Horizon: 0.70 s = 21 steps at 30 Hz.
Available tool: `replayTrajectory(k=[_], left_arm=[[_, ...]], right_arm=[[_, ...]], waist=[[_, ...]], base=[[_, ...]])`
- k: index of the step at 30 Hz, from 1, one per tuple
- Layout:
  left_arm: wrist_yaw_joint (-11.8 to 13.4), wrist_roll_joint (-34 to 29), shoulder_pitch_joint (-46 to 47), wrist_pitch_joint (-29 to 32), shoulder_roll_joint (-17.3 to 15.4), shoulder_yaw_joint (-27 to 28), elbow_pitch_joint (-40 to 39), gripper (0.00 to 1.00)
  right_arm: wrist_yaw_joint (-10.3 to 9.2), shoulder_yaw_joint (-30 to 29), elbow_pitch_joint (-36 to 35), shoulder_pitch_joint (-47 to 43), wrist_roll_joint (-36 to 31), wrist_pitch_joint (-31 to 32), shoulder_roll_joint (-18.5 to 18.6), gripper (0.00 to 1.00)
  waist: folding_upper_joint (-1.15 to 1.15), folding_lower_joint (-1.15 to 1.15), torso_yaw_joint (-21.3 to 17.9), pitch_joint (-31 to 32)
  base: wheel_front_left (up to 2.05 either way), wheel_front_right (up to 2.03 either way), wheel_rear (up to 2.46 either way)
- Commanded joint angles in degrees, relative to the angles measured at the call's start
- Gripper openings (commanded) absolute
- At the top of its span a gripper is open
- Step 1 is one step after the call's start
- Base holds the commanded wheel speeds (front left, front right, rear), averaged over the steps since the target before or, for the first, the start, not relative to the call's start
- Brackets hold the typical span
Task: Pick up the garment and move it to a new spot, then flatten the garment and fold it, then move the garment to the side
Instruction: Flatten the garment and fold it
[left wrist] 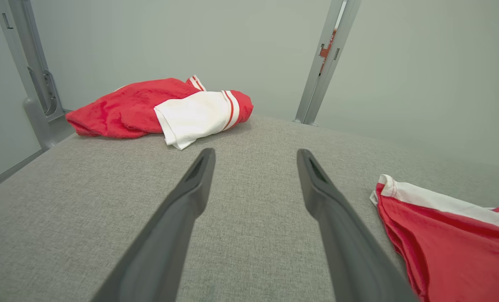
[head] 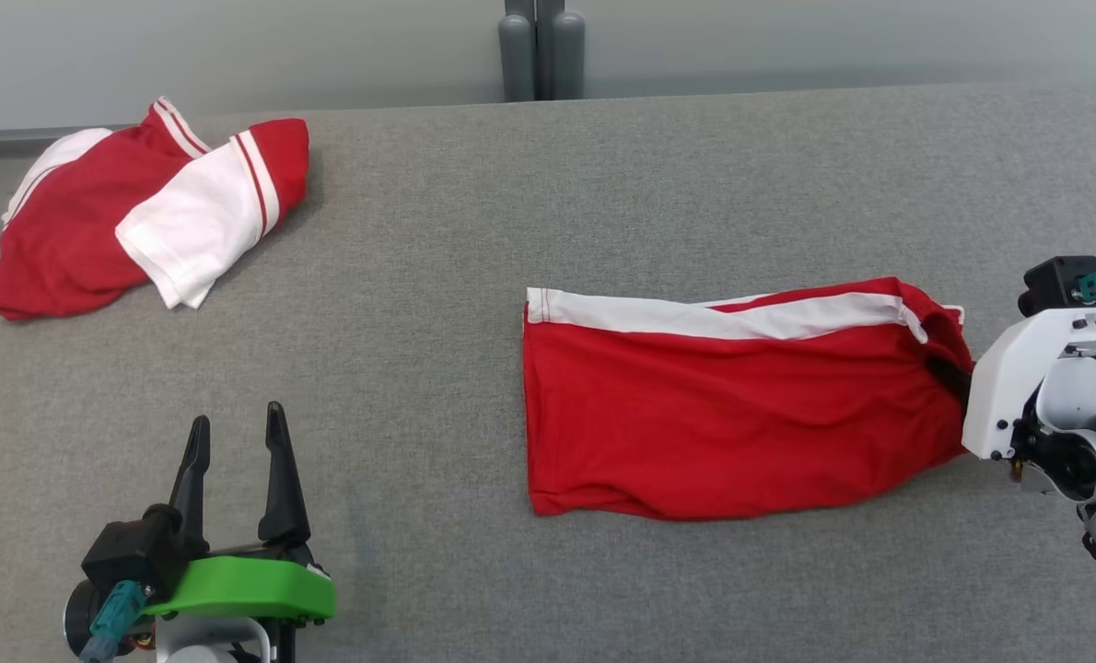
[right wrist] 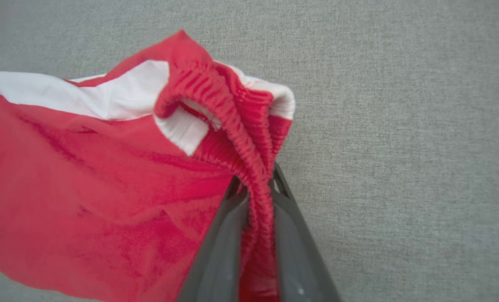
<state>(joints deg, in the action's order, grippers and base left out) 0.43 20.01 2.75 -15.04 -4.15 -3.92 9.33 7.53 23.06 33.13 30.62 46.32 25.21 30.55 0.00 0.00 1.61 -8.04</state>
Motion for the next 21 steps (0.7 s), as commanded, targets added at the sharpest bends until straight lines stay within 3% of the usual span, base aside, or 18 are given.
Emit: replayTrajectory(k=[1, 13, 21], left_arm=[[-0.4, -1.0, 1.0, -0.2, 0.1, 0.0, 0.2, 1.0], [-0.8, -1.4, 1.9, -0.2, 0.2, -0.1, 0.9, 1.0], [-1.3, -1.2, 2.7, -0.2, 0.5, -0.5, 1.3, 1.0]], right_arm=[[-0.08, 0.1, -0.7, -0.4, 0.9, 0.0, -0.6, 0.0], [-0.03, 4.0, -8.8, 0.6, 8.9, 1.3, -8.8, 0.0], [-0.03, 6.3, -8.5, 3.0, 11.5, 0.5, -14.5, 0.0]], waist=[[0.0, 0.0, -1.0, 0.0], [0.0, 0.0, -2.5, -0.2], [0.0, 0.0, -1.2, -0.4]], base=[[0.0, 0.0, 0.0], [0.0, 0.0, 0.0], [0.0, 0.0, 0.0]])
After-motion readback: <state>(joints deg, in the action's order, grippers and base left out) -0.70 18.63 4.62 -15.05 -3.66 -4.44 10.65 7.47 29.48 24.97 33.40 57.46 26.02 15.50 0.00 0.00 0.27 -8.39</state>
